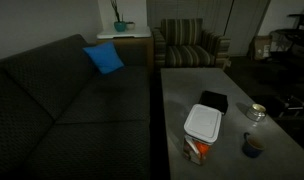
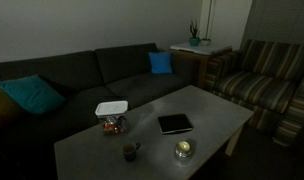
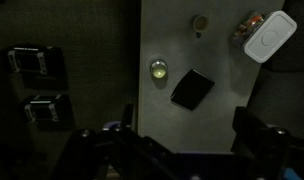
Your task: Push the button on the lid
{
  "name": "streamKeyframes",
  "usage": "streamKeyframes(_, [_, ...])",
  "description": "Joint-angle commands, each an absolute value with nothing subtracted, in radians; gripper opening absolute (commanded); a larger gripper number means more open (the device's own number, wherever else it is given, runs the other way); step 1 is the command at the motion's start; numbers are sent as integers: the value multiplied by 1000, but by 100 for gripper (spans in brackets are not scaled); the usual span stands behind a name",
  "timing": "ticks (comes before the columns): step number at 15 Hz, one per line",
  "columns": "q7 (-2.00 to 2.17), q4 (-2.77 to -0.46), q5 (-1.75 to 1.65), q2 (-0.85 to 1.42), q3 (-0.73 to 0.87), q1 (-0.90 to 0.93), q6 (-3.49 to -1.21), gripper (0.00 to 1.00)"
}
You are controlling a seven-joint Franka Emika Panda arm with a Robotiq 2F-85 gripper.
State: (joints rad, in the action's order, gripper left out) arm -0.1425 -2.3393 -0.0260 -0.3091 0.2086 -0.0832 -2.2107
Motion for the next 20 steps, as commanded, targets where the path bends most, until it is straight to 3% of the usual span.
streamKeyframes(1, [-147,-2337,-20,-308,193,-100,-2208,100])
streamKeyframes(20, [-193,-2359,-12,-295,141,-57,-2203,100])
